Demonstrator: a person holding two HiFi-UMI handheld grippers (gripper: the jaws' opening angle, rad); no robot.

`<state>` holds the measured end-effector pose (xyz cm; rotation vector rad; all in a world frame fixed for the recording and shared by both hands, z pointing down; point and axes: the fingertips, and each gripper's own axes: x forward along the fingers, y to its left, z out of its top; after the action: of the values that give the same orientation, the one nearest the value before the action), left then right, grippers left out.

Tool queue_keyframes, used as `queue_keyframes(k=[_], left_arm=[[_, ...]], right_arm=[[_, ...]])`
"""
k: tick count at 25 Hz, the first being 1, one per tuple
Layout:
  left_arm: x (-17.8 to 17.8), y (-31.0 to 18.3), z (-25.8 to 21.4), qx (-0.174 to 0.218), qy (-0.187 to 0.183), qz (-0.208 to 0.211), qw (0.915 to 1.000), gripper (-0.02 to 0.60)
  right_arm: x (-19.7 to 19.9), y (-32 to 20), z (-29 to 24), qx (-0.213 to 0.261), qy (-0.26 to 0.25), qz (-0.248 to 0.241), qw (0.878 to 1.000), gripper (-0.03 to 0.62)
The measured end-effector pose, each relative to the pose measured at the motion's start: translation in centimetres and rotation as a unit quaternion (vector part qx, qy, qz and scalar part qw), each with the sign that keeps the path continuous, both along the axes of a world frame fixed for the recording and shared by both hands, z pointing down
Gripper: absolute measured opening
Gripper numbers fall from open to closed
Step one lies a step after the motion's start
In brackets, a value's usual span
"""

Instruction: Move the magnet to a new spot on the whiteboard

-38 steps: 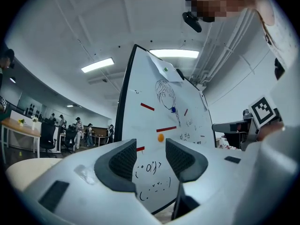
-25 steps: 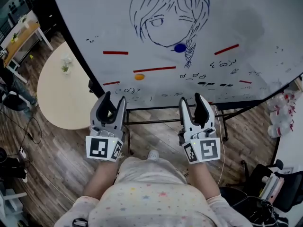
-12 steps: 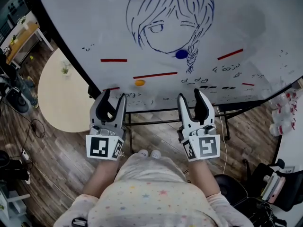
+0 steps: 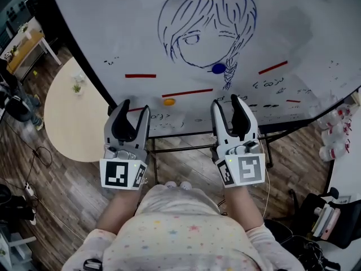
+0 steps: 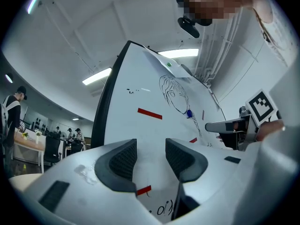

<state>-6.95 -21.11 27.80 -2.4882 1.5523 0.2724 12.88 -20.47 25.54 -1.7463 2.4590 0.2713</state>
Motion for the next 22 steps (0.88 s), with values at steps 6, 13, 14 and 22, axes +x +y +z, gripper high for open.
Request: queue_keyframes(k=[6, 13, 14, 22], left_arm=[[-0.1, 0.0, -1.9, 0.022, -0.002, -0.004, 0.9998, 0.172], [-0.2, 0.1, -3.6, 0.041, 0.0, -0.008, 0.9991, 0.172], [-0.3, 0.2, -3.8, 0.043, 0.0, -0.009, 0.999, 0.172], [-0.7, 0.4, -5.1, 0.063, -0.001, -0.019, 0.9979, 0.172]], right_arm=[[-0.4, -0.4, -2.0, 0.016, 0.004, 0.001, 1.0, 0.175], [-0.6, -0.8, -3.2, 0.028, 0.005, -0.002, 1.0, 0.167], [-0.6, -0.8, -3.3, 0.029, 0.006, -0.003, 1.0, 0.167], [-0.9, -1.3, -4.7, 0.045, 0.01, -0.002, 0.999, 0.164]])
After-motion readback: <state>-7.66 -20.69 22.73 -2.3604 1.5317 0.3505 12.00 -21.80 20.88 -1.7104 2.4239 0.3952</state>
